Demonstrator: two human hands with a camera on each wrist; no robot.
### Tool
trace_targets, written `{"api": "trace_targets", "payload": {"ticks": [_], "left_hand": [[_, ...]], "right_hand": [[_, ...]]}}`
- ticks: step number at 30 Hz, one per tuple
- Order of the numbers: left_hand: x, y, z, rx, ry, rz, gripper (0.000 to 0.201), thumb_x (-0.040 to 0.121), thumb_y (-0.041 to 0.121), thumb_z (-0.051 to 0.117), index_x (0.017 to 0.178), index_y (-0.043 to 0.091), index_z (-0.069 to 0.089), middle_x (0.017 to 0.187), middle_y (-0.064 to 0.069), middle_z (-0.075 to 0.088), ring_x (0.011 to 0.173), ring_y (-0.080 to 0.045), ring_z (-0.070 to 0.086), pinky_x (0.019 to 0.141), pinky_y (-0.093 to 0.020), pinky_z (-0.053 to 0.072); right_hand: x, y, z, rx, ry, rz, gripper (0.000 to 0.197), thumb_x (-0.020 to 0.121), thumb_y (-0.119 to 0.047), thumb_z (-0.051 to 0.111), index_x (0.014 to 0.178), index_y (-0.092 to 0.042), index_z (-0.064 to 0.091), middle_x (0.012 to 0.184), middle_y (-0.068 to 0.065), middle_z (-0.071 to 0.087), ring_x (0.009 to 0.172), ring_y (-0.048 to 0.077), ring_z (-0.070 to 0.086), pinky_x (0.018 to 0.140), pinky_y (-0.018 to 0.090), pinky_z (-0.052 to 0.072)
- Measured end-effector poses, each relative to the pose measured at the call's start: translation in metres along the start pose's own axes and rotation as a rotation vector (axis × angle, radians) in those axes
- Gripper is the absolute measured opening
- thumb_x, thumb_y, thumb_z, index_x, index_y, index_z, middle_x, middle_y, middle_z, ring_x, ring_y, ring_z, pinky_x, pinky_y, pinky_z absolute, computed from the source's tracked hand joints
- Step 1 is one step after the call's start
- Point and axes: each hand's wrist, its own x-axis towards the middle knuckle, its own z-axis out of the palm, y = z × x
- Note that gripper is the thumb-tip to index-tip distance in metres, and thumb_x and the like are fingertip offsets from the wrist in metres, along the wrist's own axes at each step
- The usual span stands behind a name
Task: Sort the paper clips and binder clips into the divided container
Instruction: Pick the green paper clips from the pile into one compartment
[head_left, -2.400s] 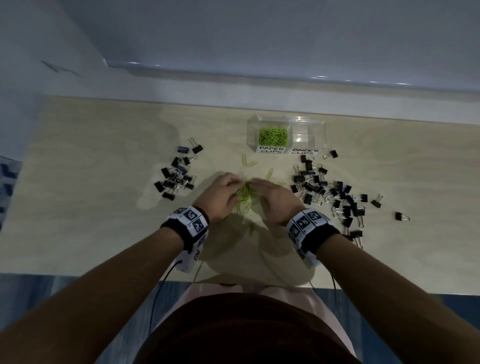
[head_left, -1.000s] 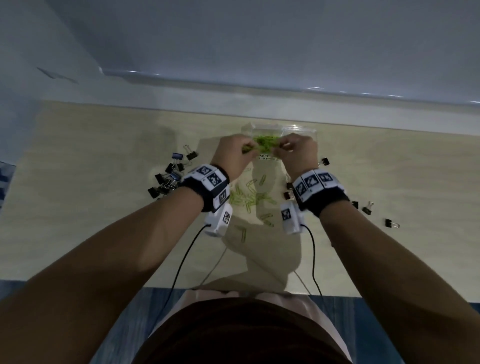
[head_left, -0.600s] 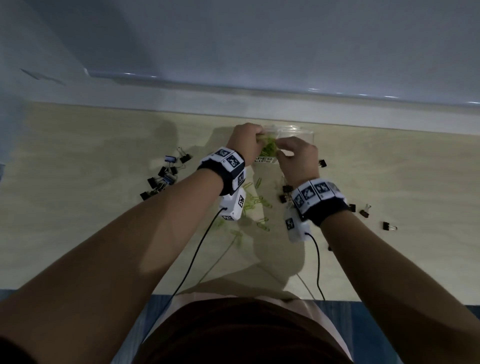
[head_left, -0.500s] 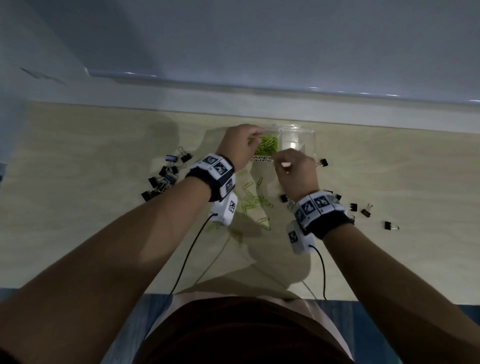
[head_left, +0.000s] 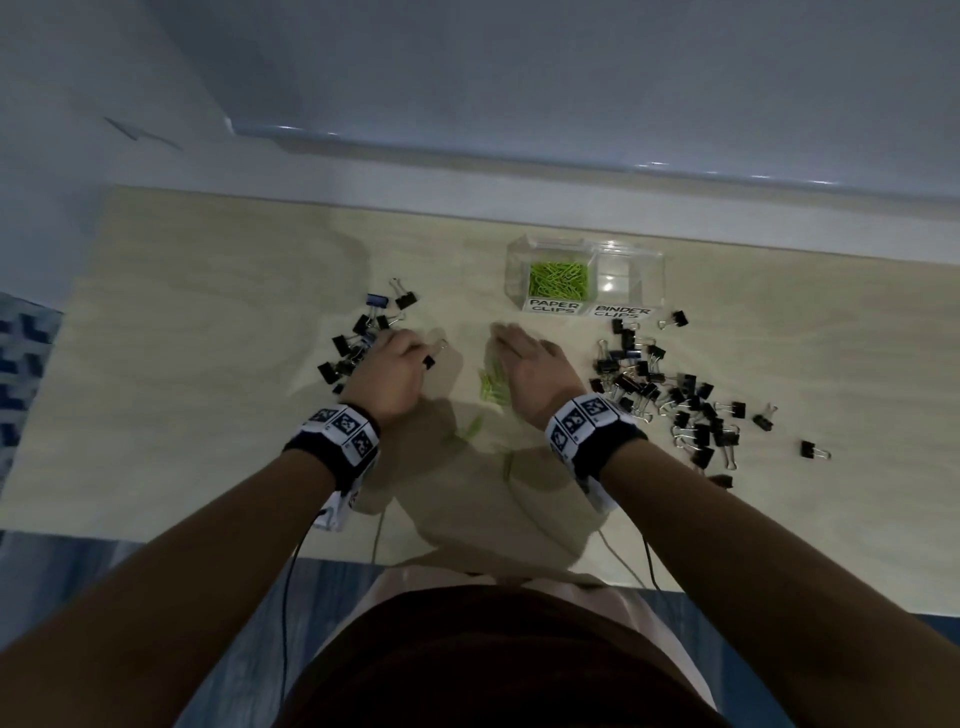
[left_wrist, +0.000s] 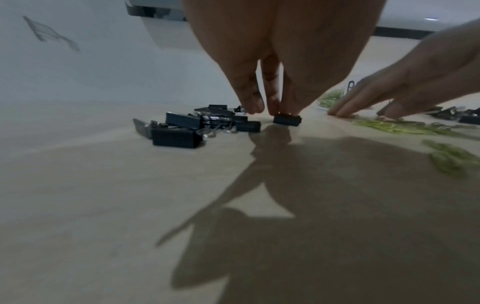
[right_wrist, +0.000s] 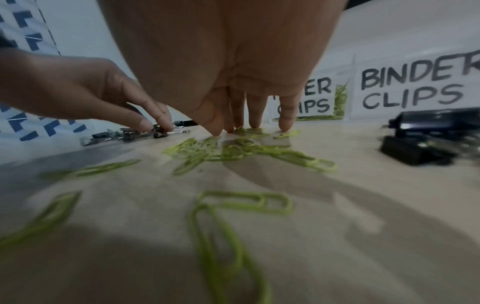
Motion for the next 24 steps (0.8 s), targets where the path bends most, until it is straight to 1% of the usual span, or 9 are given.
{"api": "trace_targets", "payload": {"ticks": [3, 6, 8, 10, 12, 14, 16, 19, 24], "left_hand": [[-0.009, 0.0, -0.003, -0.024, 0.004, 0.018, 0.041, 0.086, 0.012, 0.058, 0.126, 0.001, 0.054, 0.127, -0.017, 0.05, 0.118, -0.036, 0.041, 0.101, -0.046, 0.041], [-0.024, 0.01, 0.0, -0.179, -0.206, 0.028, 0.063, 0.084, 0.032, 0.065, 0.136, 0.006, 0.042, 0.139, -0.008, 0.037, 0.121, -0.023, 0.041, 0.107, -0.033, 0.035], [-0.032, 0.018, 0.006, -0.256, -0.292, 0.03, 0.073, 0.081, 0.039, 0.068, 0.14, 0.009, 0.037, 0.14, -0.004, 0.033, 0.121, -0.02, 0.042, 0.104, -0.023, 0.031], [-0.031, 0.026, 0.011, -0.302, -0.278, 0.016, 0.075, 0.08, 0.034, 0.07, 0.141, 0.009, 0.035, 0.139, -0.004, 0.034, 0.12, -0.02, 0.044, 0.101, -0.018, 0.03], [-0.02, 0.037, 0.014, -0.321, -0.248, -0.021, 0.074, 0.079, 0.027, 0.071, 0.141, 0.009, 0.034, 0.137, -0.007, 0.035, 0.119, -0.022, 0.045, 0.103, -0.024, 0.033], [-0.006, 0.049, 0.017, -0.302, -0.191, -0.015, 0.073, 0.079, 0.022, 0.071, 0.141, 0.009, 0.035, 0.135, -0.009, 0.037, 0.119, -0.023, 0.045, 0.106, -0.03, 0.035], [0.007, 0.06, 0.021, -0.251, -0.144, 0.014, 0.071, 0.079, 0.022, 0.071, 0.14, 0.007, 0.037, 0.134, -0.01, 0.038, 0.122, -0.024, 0.042, 0.108, -0.03, 0.035], [0.023, 0.068, 0.025, -0.179, -0.138, 0.068, 0.062, 0.079, 0.022, 0.071, 0.134, 0.008, 0.047, 0.131, -0.007, 0.042, 0.121, -0.024, 0.039, 0.107, -0.032, 0.035], [0.033, 0.079, 0.023, -0.144, -0.188, 0.136, 0.038, 0.082, 0.016, 0.067, 0.118, 0.007, 0.06, 0.115, -0.009, 0.055, 0.108, -0.027, 0.049, 0.094, -0.036, 0.04]], "right_hand": [[-0.024, 0.005, 0.005, 0.023, 0.024, -0.086, 0.063, 0.079, -0.001, 0.05, 0.139, -0.016, 0.037, 0.151, -0.001, 0.028, 0.135, 0.023, 0.034, 0.111, 0.041, 0.027], [-0.049, 0.02, 0.003, 0.174, 0.112, -0.074, 0.056, 0.081, -0.006, 0.055, 0.135, -0.017, 0.045, 0.144, 0.0, 0.04, 0.123, 0.027, 0.047, 0.102, 0.038, 0.041], [-0.059, 0.03, -0.003, 0.254, 0.137, 0.053, 0.061, 0.082, -0.015, 0.061, 0.138, -0.021, 0.039, 0.145, -0.002, 0.034, 0.128, 0.024, 0.039, 0.106, 0.038, 0.039], [-0.06, 0.037, -0.008, 0.22, 0.066, 0.15, 0.076, 0.078, -0.027, 0.068, 0.143, -0.022, 0.029, 0.148, -0.002, 0.025, 0.135, 0.024, 0.025, 0.113, 0.041, 0.028], [-0.054, 0.039, -0.006, 0.172, -0.001, 0.187, 0.091, 0.071, -0.037, 0.075, 0.144, -0.021, 0.022, 0.15, -0.005, 0.02, 0.138, 0.021, 0.015, 0.115, 0.041, 0.022], [-0.047, 0.035, -0.001, 0.155, -0.001, 0.18, 0.096, 0.066, -0.04, 0.078, 0.143, -0.021, 0.025, 0.148, -0.007, 0.021, 0.136, 0.019, 0.018, 0.109, 0.042, 0.032], [-0.043, 0.03, 0.003, 0.154, 0.025, 0.151, 0.084, 0.067, -0.034, 0.079, 0.138, -0.022, 0.037, 0.143, -0.005, 0.03, 0.13, 0.019, 0.025, 0.102, 0.04, 0.039], [-0.043, 0.023, 0.006, 0.161, 0.091, 0.076, 0.064, 0.069, -0.015, 0.076, 0.129, -0.017, 0.053, 0.123, 0.007, 0.047, 0.112, 0.026, 0.041, 0.093, 0.042, 0.045], [-0.046, 0.02, 0.013, 0.209, 0.187, 0.051, 0.036, 0.078, -0.004, 0.065, 0.114, -0.01, 0.064, 0.099, 0.017, 0.056, 0.09, 0.035, 0.053, 0.078, 0.046, 0.05]]}}
